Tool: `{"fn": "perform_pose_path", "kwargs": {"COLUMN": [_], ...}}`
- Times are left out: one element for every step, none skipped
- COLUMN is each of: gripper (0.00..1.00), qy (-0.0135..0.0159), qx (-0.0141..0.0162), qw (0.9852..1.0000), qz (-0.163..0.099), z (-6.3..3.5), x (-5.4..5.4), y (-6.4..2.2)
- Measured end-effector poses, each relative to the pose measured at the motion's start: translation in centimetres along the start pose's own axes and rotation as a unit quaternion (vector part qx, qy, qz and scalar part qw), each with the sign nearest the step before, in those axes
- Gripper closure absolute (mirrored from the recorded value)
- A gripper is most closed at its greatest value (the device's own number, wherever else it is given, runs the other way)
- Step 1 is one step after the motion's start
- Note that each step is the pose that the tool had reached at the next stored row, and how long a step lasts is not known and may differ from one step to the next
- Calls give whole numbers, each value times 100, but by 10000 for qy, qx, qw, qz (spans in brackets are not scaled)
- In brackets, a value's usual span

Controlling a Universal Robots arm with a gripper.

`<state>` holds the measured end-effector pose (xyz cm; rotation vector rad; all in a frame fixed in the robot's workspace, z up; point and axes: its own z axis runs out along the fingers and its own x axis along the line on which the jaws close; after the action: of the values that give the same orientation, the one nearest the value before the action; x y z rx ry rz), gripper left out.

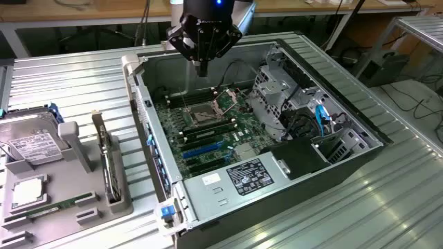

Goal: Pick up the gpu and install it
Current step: 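Reach for the gpu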

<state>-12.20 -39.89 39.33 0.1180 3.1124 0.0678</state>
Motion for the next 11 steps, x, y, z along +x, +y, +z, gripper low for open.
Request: {"fn": "perform_pose_path", "kwargs": {"gripper": [89, 89, 89, 89, 89, 89, 89, 89, 89, 89, 89], "qy": [0, 0, 0, 0, 0, 0, 0, 0, 0, 0, 0], "qx": [0, 0, 1, 0, 1, 0, 0, 0, 0, 0, 0], "qw": [10000, 10000, 10000, 10000, 10000, 10000, 10000, 10000, 10000, 10000, 10000], "qz": [0, 0, 0, 0, 0, 0, 0, 0, 0, 0, 0], "z": [0, 0, -1, 0, 0, 0, 0, 0, 0, 0, 0], "x": [0, 0, 0, 0, 0, 0, 0, 0, 0, 0, 0], "y": [0, 0, 0, 0, 0, 0, 0, 0, 0, 0, 0]}}
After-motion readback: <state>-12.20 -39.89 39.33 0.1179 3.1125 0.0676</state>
